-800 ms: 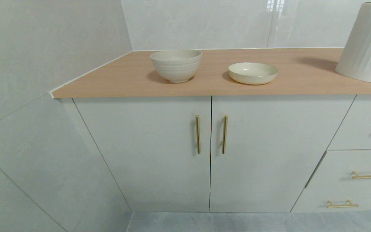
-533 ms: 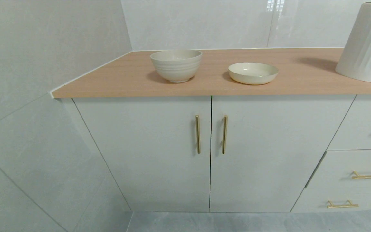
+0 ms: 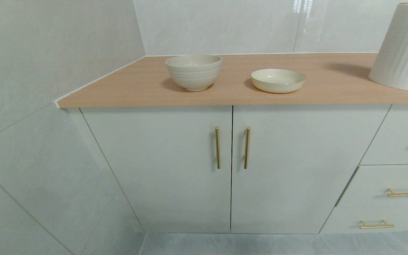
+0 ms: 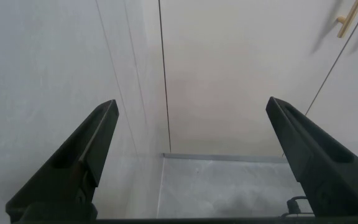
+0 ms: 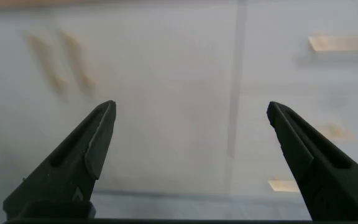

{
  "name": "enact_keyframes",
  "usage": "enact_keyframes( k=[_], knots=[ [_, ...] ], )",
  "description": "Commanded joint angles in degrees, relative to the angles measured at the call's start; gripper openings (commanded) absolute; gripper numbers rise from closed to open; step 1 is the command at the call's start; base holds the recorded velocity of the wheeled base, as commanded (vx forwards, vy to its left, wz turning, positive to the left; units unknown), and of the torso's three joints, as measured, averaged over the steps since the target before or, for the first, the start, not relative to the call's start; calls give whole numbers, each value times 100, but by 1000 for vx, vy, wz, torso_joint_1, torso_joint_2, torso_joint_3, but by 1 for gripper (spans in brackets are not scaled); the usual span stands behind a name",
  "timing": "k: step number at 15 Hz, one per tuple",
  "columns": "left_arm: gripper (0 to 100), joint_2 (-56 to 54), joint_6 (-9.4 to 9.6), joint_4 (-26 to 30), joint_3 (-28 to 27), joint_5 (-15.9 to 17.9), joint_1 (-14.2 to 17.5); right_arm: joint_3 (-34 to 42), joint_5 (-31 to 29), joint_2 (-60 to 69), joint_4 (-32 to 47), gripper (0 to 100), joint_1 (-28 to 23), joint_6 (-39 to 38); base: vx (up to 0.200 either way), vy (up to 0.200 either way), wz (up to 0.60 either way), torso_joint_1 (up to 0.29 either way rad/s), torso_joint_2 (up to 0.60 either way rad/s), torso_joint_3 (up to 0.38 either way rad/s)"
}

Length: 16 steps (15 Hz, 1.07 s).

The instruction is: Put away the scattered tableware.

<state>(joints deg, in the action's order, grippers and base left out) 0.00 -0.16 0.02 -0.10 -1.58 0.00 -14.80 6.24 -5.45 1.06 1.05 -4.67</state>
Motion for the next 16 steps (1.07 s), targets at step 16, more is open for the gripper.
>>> enact_keyframes(
  k=[16],
  knots=[
    [100, 9, -2, -2, 1, 0, 0, -4778, 2197, -10090, -1952, 100, 2655, -605, 0, 0, 0, 0, 0, 0]
  ],
)
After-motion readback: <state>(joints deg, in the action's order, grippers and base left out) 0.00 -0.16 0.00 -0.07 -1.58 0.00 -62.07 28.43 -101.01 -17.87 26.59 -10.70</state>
